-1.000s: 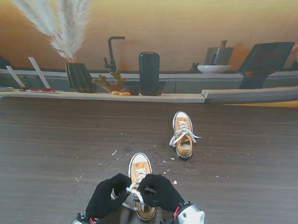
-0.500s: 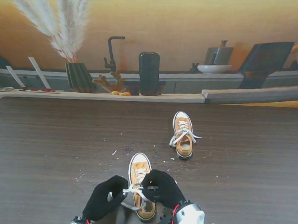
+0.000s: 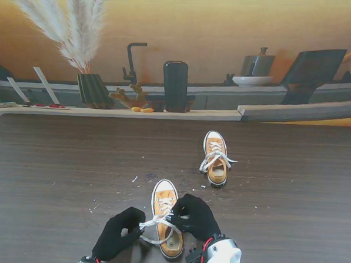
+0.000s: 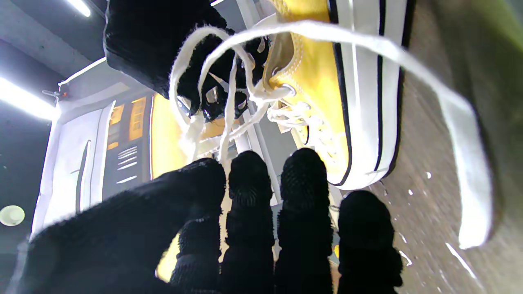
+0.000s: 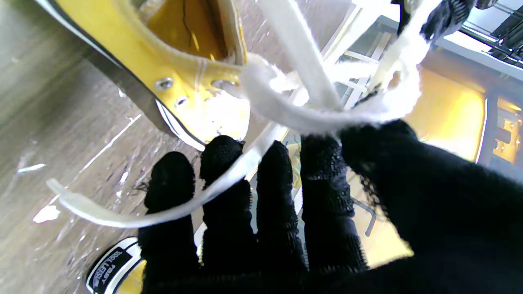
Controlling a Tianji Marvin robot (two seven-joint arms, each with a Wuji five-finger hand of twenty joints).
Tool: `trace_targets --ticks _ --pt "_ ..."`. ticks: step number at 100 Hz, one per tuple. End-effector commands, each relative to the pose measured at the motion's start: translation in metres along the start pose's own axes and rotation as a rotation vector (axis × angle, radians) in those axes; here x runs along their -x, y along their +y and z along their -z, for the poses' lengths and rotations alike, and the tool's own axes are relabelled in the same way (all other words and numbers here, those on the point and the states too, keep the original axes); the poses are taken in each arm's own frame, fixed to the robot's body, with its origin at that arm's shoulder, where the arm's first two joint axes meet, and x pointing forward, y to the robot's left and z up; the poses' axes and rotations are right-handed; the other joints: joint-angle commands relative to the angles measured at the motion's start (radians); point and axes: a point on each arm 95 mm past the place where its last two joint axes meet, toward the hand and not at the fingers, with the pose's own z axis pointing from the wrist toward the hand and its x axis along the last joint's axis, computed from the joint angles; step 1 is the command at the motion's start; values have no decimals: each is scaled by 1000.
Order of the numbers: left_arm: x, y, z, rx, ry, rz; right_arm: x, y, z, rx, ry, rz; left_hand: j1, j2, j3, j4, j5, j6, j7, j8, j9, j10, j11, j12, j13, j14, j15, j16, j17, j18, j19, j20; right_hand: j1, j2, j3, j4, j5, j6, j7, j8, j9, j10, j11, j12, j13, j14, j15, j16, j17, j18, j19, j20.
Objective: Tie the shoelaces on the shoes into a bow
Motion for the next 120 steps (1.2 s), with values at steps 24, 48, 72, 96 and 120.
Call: trace_targets --ticks 24,48,72,96,120 --pt "3 -6 1 22 -37 21 3 4 -2 32 -32 7 -12 22 12 25 -19 -96 18 30 -10 -23 -16 25 -34 -5 -9 36 -9 10 -6 20 34 4 38 2 -15 -21 28 17 -20 6 7 -22 23 9 -26 -25 -8 14 4 -9" --pt "7 -14 2 24 -73 19 8 8 -3 59 -58 22 -11 24 9 26 -21 -94 16 29 -12 -21 -17 26 -35 -4 -9 37 -9 11 -6 21 39 6 36 3 -17 -18 30 13 -22 9 8 -26 37 23 -53 -44 -10 16 6 -13" --pt "11 -17 6 38 -102 22 13 11 -5 83 -89 39 -7 27 3 25 -22 -91 14 28 -13 -20 -19 26 -35 -3 -9 37 -11 12 -7 22 41 7 38 3 -19 -16 32 13 -21 10 12 -29 65 44 -105 -78 -12 16 7 -18" --pt "14 -19 11 38 -120 23 17 14 4 136 -124 85 -4 24 0 25 -21 -91 13 27 -11 -18 -19 27 -36 -2 -9 38 -11 12 -8 22 47 4 40 4 -18 -6 33 12 -23 16 14 -32 133 100 -233 -155 -15 20 10 -22" --pt "14 -21 12 43 -123 20 18 21 14 197 -151 172 -2 26 -3 23 -21 -91 12 26 -11 -18 -20 27 -36 -4 -10 38 -11 12 -8 23 49 6 41 4 -18 1 34 12 -22 20 14 -34 137 101 -233 -152 -12 22 12 -23"
